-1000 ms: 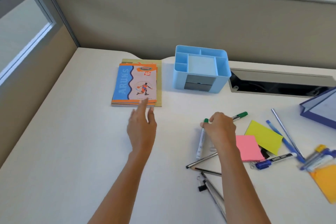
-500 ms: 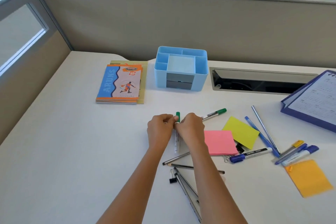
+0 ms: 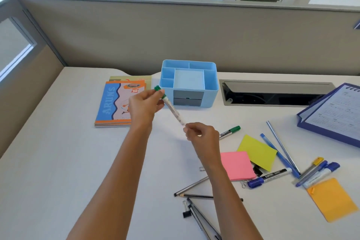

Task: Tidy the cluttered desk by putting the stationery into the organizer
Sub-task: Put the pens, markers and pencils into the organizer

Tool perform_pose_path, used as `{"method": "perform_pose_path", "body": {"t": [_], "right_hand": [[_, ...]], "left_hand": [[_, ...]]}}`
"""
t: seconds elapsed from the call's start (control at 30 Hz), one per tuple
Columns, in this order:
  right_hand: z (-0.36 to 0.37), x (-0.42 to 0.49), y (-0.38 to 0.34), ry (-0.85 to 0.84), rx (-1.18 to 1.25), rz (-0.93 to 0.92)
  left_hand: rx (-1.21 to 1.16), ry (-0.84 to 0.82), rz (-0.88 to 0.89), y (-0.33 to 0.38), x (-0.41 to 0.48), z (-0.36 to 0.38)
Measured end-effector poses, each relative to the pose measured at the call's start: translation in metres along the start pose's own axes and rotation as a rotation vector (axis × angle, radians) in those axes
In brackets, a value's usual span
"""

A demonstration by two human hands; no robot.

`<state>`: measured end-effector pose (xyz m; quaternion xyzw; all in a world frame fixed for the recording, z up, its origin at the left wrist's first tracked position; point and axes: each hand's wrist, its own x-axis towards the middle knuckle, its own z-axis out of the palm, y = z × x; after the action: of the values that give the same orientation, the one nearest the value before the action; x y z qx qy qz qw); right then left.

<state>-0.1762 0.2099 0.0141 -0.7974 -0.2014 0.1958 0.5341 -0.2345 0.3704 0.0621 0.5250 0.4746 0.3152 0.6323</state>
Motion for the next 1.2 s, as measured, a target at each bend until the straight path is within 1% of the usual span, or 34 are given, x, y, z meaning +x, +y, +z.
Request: {"method": "perform_pose_path", "body": {"t": [0.1, 0.23, 0.3, 0.37, 0.43, 0.53, 0.63, 0.7, 0.8, 0.9, 1.07, 1.13, 1.2], "right_hand": [[-0.007, 0.006, 0.003, 0.089, 0.104, 0.058], [-0.02, 0.016, 0.008, 0.191, 0.079, 0.112], [-0.029, 0.022, 0.013, 0.278, -0.029, 0.126], [-0.039, 0.027, 0.017, 0.354, -0.248, 0.116], [-0.048, 0.032, 0.021, 0.387, -0.425, 0.148], [-0.054, 0.037, 0.027, 0.361, -0.566, 0.225], [-0.053, 0.042, 0.033, 0.299, -0.62, 0.304], [-0.051, 0.044, 0.035, 0.282, -0.611, 0.333], [-0.047, 0.046, 0.034, 0.307, -0.58, 0.343], [-0.046, 0.05, 0.032, 0.32, -0.557, 0.353], [-0.053, 0.053, 0.033, 0.33, -0.384, 0.423], [-0.055, 0.052, 0.033, 0.332, -0.309, 0.423], [-0.053, 0.05, 0.033, 0.318, -0.162, 0.4]], "left_hand": [[-0.137, 0.05, 0.146, 0.031, 0.027, -0.006], [-0.163, 0.152, 0.274, 0.064, 0.066, 0.003], [-0.117, 0.181, 0.313, 0.072, 0.086, 0.013], [-0.039, 0.193, 0.333, 0.075, 0.103, 0.023], [0.021, 0.204, 0.336, 0.073, 0.118, 0.032], [0.111, 0.225, 0.321, 0.066, 0.136, 0.044], [0.202, 0.248, 0.294, 0.055, 0.145, 0.053], [0.255, 0.242, 0.269, 0.048, 0.147, 0.058], [0.364, 0.202, 0.251, 0.04, 0.146, 0.063], [0.415, 0.161, 0.234, 0.03, 0.145, 0.066], [0.443, 0.162, 0.222, 0.023, 0.14, 0.065], [0.429, 0.199, 0.269, 0.023, 0.132, 0.061], [0.409, 0.2, 0.41, 0.022, 0.115, 0.057]]}}
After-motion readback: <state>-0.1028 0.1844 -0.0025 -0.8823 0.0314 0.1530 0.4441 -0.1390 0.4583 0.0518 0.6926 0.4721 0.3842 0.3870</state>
